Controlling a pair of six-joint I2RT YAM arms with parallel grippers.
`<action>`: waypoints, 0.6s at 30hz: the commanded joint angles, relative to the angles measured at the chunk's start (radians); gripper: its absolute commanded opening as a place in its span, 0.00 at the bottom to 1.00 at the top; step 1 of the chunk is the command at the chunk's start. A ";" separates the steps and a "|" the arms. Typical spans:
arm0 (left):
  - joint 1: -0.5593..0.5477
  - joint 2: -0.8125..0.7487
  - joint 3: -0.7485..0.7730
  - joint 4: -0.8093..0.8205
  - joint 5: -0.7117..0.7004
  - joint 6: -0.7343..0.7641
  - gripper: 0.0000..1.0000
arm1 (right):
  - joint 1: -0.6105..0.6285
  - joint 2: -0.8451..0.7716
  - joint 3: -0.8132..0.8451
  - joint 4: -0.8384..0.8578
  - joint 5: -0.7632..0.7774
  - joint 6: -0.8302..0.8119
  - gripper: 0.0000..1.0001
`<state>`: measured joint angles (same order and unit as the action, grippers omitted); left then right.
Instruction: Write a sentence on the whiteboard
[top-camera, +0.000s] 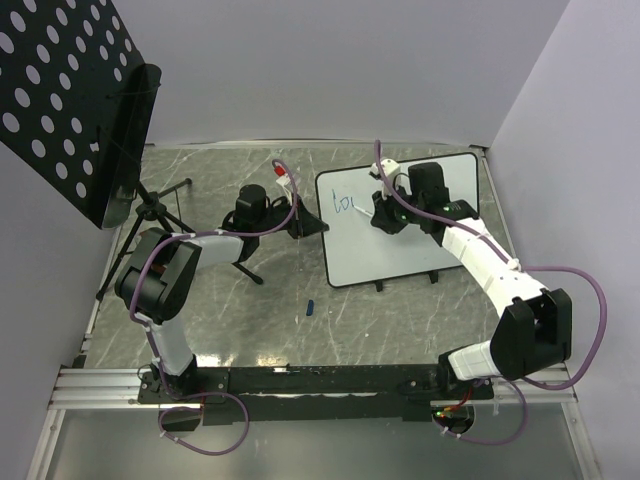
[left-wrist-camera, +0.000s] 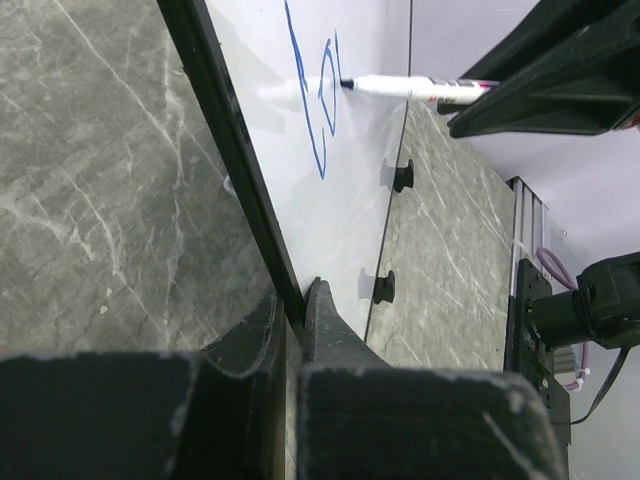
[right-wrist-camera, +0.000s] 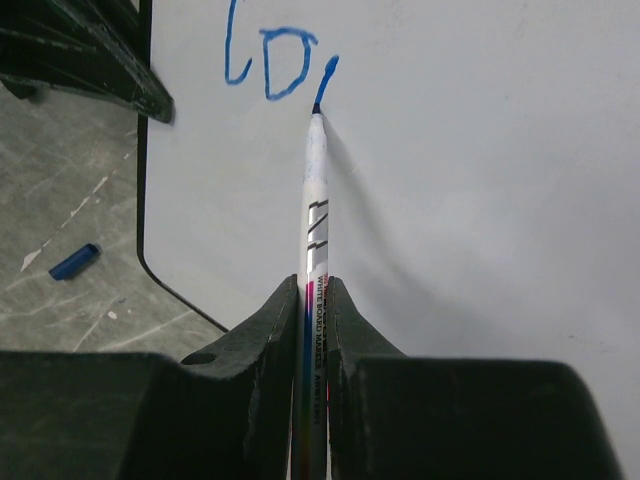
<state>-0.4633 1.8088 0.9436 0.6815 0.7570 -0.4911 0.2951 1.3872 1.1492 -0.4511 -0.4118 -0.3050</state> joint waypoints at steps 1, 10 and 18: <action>-0.015 -0.025 -0.006 0.033 -0.013 0.126 0.01 | 0.003 -0.050 -0.031 -0.003 0.021 -0.011 0.00; -0.015 -0.025 -0.006 0.035 -0.012 0.126 0.01 | -0.004 -0.043 -0.006 0.008 0.042 -0.008 0.00; -0.014 -0.023 -0.008 0.036 -0.010 0.125 0.01 | -0.034 -0.019 0.081 0.009 0.057 -0.009 0.00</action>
<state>-0.4637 1.8088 0.9424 0.6853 0.7559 -0.4911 0.2863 1.3659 1.1526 -0.4656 -0.3882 -0.3080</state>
